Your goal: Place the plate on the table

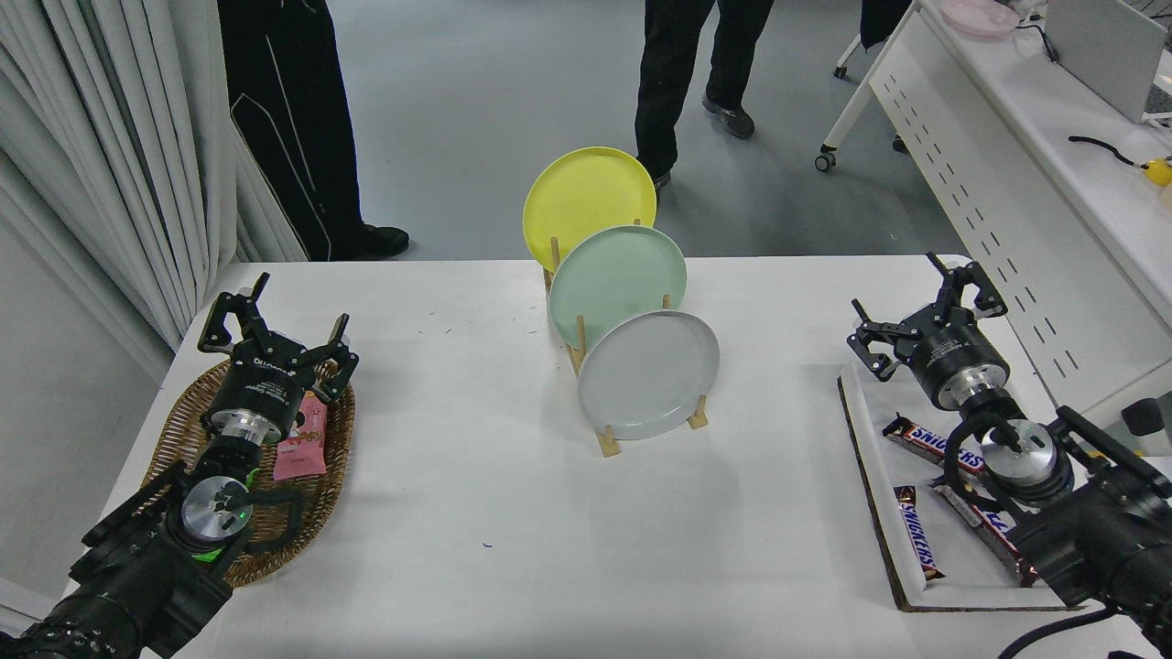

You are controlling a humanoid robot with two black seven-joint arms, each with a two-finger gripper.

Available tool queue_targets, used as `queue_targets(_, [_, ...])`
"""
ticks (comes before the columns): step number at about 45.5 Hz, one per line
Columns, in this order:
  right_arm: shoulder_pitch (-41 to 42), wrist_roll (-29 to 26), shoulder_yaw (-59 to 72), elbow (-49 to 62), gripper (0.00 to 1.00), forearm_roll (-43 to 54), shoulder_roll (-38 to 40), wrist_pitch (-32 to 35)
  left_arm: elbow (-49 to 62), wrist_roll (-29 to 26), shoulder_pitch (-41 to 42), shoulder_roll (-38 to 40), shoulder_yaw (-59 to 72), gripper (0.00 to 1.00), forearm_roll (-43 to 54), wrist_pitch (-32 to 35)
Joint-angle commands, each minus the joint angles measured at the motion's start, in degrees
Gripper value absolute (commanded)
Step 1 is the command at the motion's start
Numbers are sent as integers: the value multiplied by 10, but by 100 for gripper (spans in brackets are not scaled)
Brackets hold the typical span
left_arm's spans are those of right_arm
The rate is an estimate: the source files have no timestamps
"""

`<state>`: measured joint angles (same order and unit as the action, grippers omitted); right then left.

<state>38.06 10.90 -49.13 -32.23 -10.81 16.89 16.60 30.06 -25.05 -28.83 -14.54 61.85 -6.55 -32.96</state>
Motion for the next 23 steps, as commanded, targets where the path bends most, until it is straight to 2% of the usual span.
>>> queue_targets(1, [8, -3, 2, 1, 99, 1, 8, 0, 0, 0, 0, 0, -1, 100, 0, 0])
queue_targets(8, [17, -4, 21, 0, 99, 3, 22, -4, 0, 0, 0, 0, 0, 100, 0, 0])
queue_targets(16, [68, -4, 184, -5, 99, -5, 60, -6, 0, 0, 0, 0, -1, 100, 0, 0])
queue_targets(23, [97, -4, 242, -7, 99, -7, 69, -6, 1, 0, 0, 0, -1, 100, 0, 0])
